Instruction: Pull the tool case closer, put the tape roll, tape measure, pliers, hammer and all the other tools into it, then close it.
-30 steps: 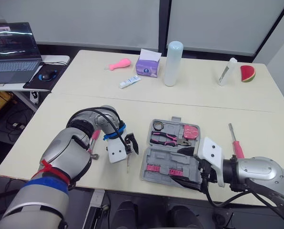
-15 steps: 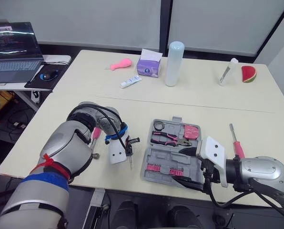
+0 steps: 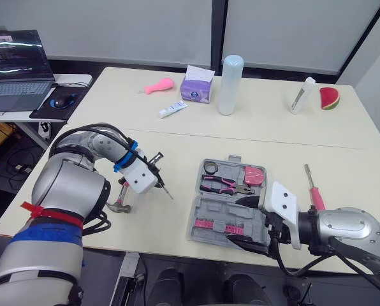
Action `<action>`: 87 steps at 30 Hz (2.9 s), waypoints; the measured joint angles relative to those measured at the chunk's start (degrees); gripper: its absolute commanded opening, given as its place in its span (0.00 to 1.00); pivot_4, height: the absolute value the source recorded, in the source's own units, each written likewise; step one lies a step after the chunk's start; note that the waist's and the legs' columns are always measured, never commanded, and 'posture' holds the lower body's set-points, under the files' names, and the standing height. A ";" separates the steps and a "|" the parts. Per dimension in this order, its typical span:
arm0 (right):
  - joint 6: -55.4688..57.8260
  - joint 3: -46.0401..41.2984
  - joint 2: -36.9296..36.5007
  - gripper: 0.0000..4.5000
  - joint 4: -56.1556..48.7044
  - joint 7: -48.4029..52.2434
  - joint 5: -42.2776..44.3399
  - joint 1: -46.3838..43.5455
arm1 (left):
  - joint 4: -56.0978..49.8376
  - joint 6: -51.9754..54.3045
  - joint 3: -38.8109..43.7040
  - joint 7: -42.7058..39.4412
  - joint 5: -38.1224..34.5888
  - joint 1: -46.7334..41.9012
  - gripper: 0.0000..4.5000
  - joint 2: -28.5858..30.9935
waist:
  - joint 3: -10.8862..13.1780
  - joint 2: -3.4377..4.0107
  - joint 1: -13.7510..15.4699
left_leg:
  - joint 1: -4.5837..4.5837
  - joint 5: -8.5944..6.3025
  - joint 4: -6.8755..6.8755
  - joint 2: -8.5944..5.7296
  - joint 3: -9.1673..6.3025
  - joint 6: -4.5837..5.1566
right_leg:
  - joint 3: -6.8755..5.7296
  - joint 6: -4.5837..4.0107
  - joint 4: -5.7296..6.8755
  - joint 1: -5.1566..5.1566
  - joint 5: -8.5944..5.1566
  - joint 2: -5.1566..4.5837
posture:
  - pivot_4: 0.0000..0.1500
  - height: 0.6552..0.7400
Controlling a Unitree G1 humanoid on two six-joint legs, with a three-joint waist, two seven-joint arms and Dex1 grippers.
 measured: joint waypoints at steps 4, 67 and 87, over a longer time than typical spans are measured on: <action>1.36 0.84 0.70 1.00 0.67 -1.35 -0.23 -1.69 | -7.36 1.59 3.20 -3.05 -3.27 5.77 0.01 2.48 | 0.00 0.01 -0.67 | 0.05 0.00 -0.01 0.12 0.01 -0.01 | -0.15 0.00 0.17 -0.09 0.00 -0.02 | 1.00 0.72; 5.87 11.98 4.96 1.00 5.21 -3.70 -10.31 -10.54 | -105.43 142.39 19.90 40.23 -39.49 54.14 0.76 -5.84 | -0.25 0.31 0.01 | -0.06 0.13 -0.02 0.06 -0.80 -0.19 | -0.61 -0.01 0.13 0.27 0.00 -0.05 | 1.00 0.72; -3.95 14.05 8.02 1.00 4.77 -4.97 -18.51 -6.19 | -110.64 127.27 24.05 41.58 -44.66 68.75 0.99 -8.37 | -0.25 0.31 0.14 | 0.01 0.13 -0.05 0.03 -0.81 -0.19 | -0.63 -0.01 0.04 0.30 0.00 -0.08 | 1.00 0.72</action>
